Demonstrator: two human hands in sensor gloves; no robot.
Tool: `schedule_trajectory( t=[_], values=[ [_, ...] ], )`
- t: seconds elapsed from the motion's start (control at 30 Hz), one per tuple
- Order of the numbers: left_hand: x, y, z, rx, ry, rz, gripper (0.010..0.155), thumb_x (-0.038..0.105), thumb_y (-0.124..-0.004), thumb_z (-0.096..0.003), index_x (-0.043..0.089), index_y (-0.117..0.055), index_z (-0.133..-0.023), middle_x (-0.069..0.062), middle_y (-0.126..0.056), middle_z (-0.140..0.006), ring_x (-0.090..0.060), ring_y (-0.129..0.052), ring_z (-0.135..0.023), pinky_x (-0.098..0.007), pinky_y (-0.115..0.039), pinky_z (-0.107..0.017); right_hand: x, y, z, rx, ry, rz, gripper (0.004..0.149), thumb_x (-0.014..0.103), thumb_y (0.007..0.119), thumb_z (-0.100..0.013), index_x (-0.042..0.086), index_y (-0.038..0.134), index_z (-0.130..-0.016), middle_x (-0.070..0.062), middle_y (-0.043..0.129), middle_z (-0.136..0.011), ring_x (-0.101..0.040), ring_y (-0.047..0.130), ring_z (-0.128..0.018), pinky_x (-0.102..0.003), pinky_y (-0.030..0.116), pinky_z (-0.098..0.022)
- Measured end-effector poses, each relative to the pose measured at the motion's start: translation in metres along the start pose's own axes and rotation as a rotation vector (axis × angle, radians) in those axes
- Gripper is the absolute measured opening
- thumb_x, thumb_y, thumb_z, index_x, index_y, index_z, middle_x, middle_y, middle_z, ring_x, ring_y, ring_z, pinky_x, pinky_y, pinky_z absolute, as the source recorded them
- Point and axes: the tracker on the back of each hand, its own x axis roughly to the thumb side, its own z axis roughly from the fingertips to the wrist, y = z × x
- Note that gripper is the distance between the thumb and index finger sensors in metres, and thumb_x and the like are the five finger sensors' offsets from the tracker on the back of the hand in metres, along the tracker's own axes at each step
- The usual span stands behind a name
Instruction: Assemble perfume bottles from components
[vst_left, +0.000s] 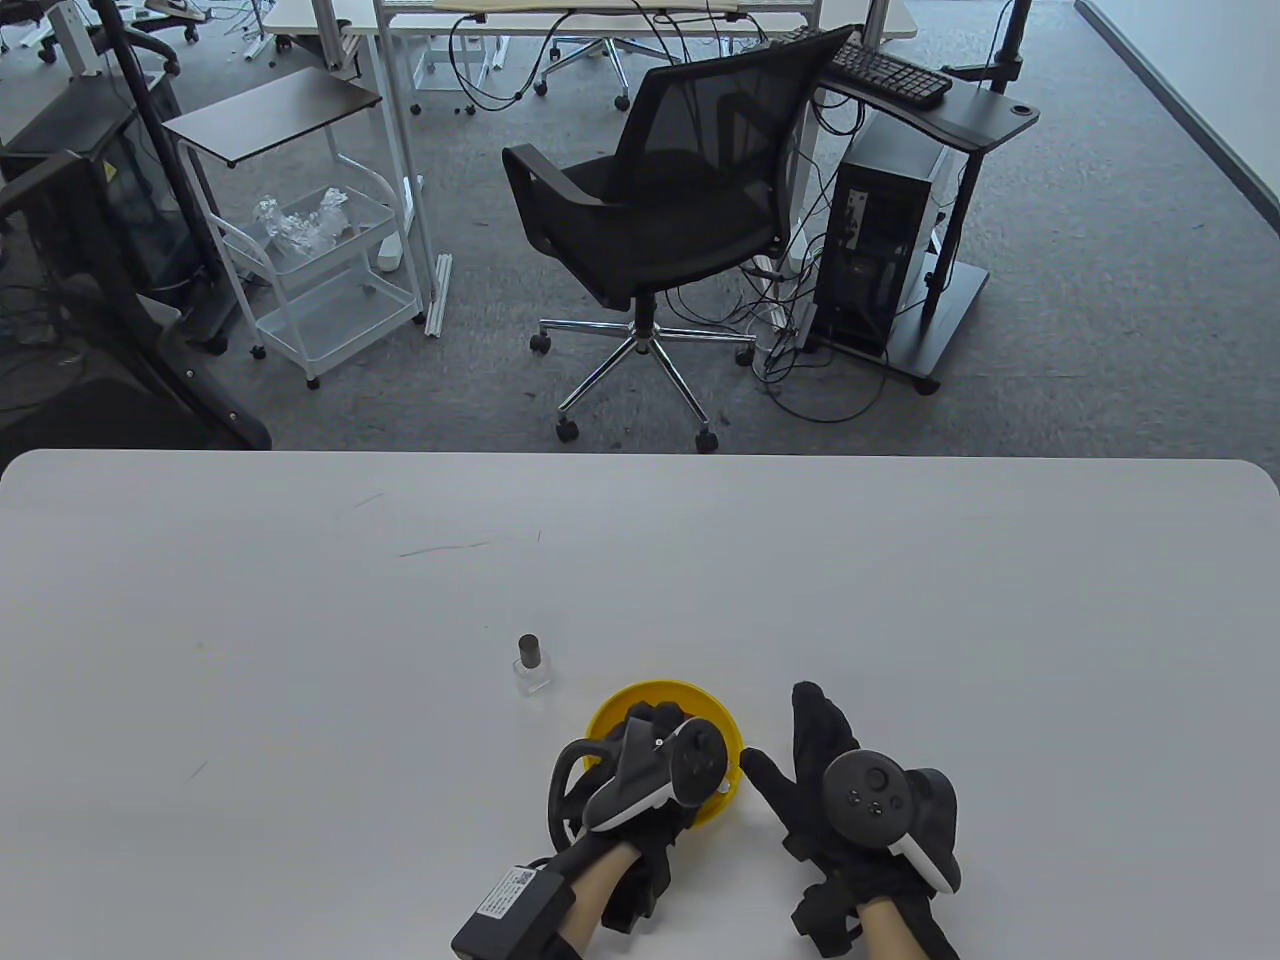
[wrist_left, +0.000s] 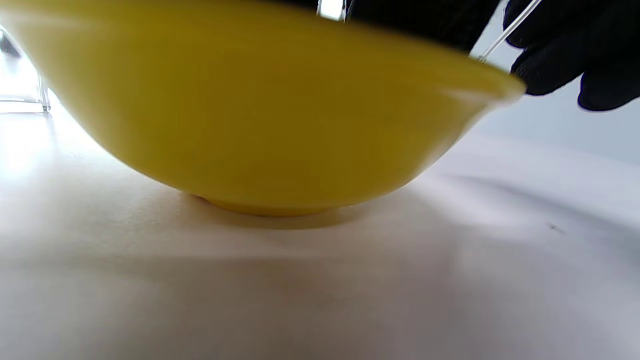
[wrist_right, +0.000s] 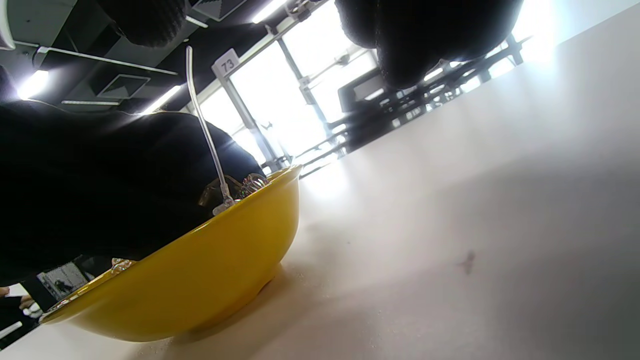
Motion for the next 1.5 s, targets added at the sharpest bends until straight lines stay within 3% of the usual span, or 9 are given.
schedule_trajectory(
  t=[0.23,0.43,0.77,1.23,1.5],
  values=[
    [-0.012,0.015,0.011,0.058,-0.009,0.23,0.053,0.039,-0.083,-0.0494,0.038,-0.067,-0.1,-0.012,-0.068,-0.11,-0.041,-0.064,-0.099,-0.052,-0.064,-0.072,-0.001,-0.001,0.0,0.002,0.008,-0.009,0.083,0.052,0.061,-0.063,-0.003,0.022,-0.112,-0.034,0.042,-0.112,-0.056,0.064,-0.092,-0.066,0.059,-0.063],
    [-0.025,0.024,0.027,0.135,-0.031,0.393,0.054,0.039,-0.083,-0.0493,0.036,-0.067,-0.1,-0.005,-0.082,-0.101,-0.036,-0.081,-0.091,-0.047,-0.075,-0.064,-0.001,0.0,0.0,0.005,0.009,-0.001,0.083,0.052,0.061,-0.063,-0.002,0.022,-0.112,-0.034,0.043,-0.112,-0.056,0.064,-0.092,-0.066,0.059,-0.063],
    [-0.059,0.026,0.06,0.257,-0.039,0.62,0.054,0.038,-0.083,-0.0494,0.033,-0.066,-0.101,-0.005,-0.084,-0.098,-0.031,-0.09,-0.082,-0.042,-0.081,-0.058,-0.003,-0.001,0.001,0.007,0.024,0.006,0.083,0.052,0.061,-0.063,-0.002,0.023,-0.112,-0.034,0.045,-0.111,-0.056,0.064,-0.092,-0.066,0.059,-0.063],
    [-0.113,0.007,0.081,0.302,0.048,0.802,0.054,0.037,-0.084,-0.049,0.032,-0.067,-0.1,-0.006,-0.083,-0.098,-0.032,-0.089,-0.081,-0.042,-0.081,-0.059,0.004,-0.001,0.002,-0.011,-0.002,0.027,0.081,0.052,0.061,-0.063,0.0,0.025,-0.112,-0.032,0.043,-0.112,-0.055,0.063,-0.093,-0.065,0.059,-0.064],
    [-0.125,0.009,0.083,0.334,0.081,0.849,0.054,0.037,-0.084,-0.0492,0.032,-0.067,-0.1,-0.007,-0.083,-0.098,-0.032,-0.089,-0.082,-0.042,-0.08,-0.059,0.026,-0.005,0.002,-0.068,-0.104,0.08,0.07,0.045,0.065,-0.063,0.005,0.038,-0.113,-0.027,0.052,-0.112,-0.051,0.068,-0.092,-0.062,0.062,-0.063]
  ],
)
